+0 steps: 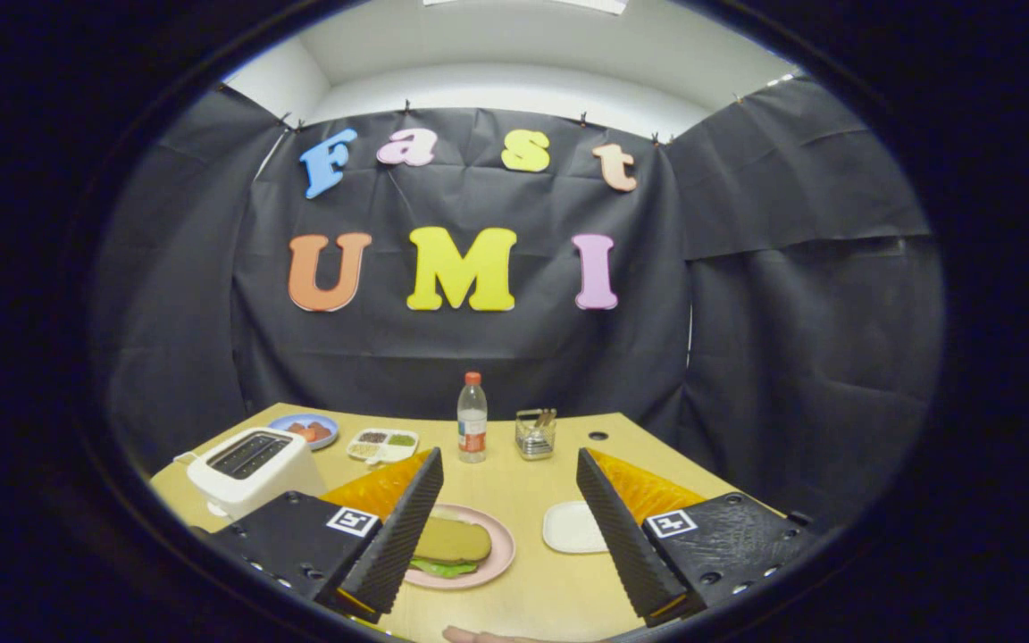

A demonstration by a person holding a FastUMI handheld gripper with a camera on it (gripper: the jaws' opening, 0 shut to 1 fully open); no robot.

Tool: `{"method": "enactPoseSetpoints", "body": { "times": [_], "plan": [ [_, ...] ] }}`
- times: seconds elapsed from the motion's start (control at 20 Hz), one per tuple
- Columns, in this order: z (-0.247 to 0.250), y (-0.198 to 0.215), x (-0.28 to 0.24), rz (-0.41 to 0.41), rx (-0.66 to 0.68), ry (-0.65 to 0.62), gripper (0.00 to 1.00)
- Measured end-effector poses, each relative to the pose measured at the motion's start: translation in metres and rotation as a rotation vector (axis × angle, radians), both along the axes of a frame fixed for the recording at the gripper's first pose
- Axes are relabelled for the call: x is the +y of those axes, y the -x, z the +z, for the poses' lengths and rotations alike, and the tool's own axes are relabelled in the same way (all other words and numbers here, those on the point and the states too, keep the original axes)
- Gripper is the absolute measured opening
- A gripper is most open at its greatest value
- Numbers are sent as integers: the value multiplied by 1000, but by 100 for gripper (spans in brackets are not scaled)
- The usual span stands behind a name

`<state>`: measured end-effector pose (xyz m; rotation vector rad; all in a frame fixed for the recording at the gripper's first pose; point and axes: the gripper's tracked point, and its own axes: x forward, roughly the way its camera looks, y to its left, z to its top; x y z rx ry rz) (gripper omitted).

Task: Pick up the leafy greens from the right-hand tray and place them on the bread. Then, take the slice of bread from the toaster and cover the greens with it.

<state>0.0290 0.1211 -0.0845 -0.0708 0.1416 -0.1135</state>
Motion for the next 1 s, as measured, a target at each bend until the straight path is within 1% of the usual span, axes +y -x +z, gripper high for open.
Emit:
{"method": "enactPoseSetpoints", "body": {
  "times": [0.1,0.2,0.35,0.4,0.5,0.7,1.0],
  "plan": [
    [11,15,2,13,-23,32,94],
    [16,28,9,43,-24,53,95],
    [20,40,3,17,-42,53,95],
    [23,43,6,21,-55,51,95],
    [23,46,12,33,-68,39,95],
    [18,52,19,76,-45,34,95],
    [15,57,15,79,-31,40,95]
  ]
}}
